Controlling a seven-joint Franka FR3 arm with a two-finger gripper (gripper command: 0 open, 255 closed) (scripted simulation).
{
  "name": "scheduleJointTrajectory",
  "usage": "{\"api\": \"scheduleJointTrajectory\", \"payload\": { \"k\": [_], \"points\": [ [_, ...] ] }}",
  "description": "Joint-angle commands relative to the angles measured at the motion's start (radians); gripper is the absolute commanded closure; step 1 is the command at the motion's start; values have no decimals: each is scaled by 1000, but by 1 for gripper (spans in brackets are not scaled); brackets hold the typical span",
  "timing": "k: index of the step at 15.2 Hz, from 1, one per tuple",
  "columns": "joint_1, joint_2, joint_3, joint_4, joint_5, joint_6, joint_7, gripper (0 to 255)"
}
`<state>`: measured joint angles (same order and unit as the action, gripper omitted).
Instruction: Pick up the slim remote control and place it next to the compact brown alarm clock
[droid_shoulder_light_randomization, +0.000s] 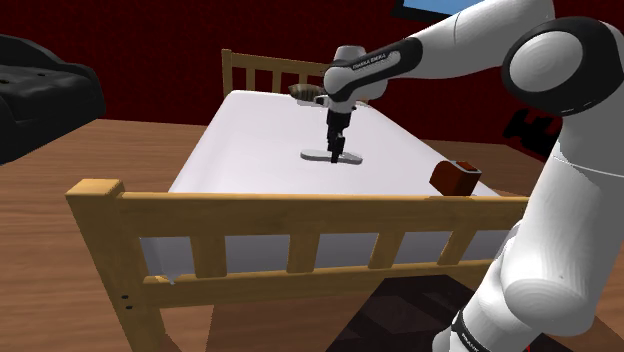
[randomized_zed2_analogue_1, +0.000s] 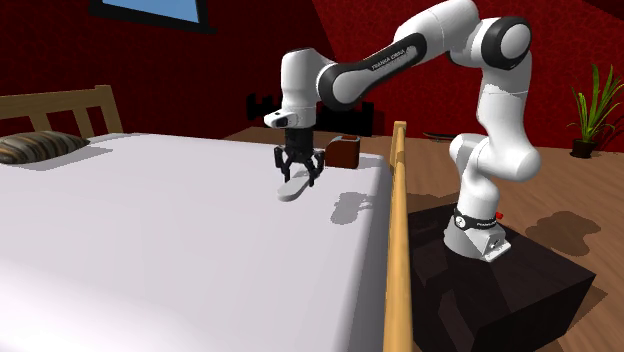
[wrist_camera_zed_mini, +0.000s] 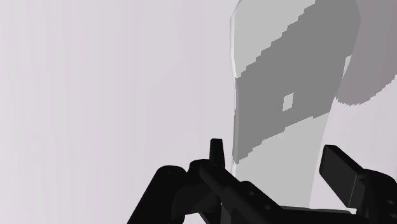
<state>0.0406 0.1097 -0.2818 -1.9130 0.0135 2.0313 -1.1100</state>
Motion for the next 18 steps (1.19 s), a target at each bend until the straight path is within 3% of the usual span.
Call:
{"api": "scheduleJointTrajectory", "payload": {
  "k": [1,17,18],
  "points": [
    [2,-10,1,16,-3,-26,5,255],
    [3,-39,0,195,-12,-233,9,255],
    [0,-76,-4,151,-22,-224,3,255]
  ]
}}
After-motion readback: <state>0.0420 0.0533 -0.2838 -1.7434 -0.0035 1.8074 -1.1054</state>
